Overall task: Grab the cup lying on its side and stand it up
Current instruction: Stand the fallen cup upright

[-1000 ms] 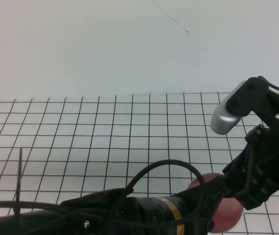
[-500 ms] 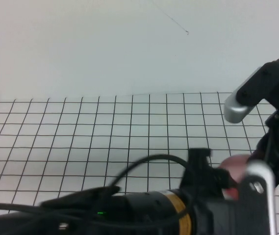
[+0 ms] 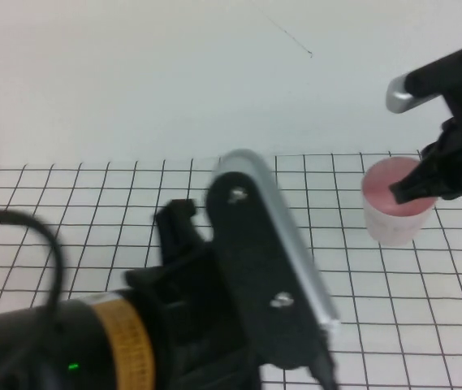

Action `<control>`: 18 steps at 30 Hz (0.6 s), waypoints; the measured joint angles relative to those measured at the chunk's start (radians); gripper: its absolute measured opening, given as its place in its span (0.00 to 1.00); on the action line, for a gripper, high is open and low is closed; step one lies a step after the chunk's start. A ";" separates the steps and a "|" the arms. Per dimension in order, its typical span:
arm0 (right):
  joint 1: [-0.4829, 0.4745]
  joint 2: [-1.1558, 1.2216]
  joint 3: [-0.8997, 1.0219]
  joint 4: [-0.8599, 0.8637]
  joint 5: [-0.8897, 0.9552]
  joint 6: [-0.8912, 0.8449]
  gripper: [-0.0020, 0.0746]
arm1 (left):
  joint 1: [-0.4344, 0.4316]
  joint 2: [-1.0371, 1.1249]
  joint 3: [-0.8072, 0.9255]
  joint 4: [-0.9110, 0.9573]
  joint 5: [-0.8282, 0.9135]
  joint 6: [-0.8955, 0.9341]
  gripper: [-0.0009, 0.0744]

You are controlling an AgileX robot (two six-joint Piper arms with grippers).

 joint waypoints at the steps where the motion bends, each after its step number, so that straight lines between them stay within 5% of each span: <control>1: 0.000 0.032 0.000 -0.005 -0.032 0.001 0.03 | 0.000 -0.013 0.000 0.017 0.039 -0.024 0.01; 5: 0.000 0.163 0.000 0.011 -0.124 0.024 0.03 | 0.000 -0.052 0.020 0.072 0.149 -0.144 0.01; 18: 0.000 0.311 0.000 0.149 -0.180 0.054 0.03 | 0.000 -0.209 0.359 0.467 0.126 -0.795 0.01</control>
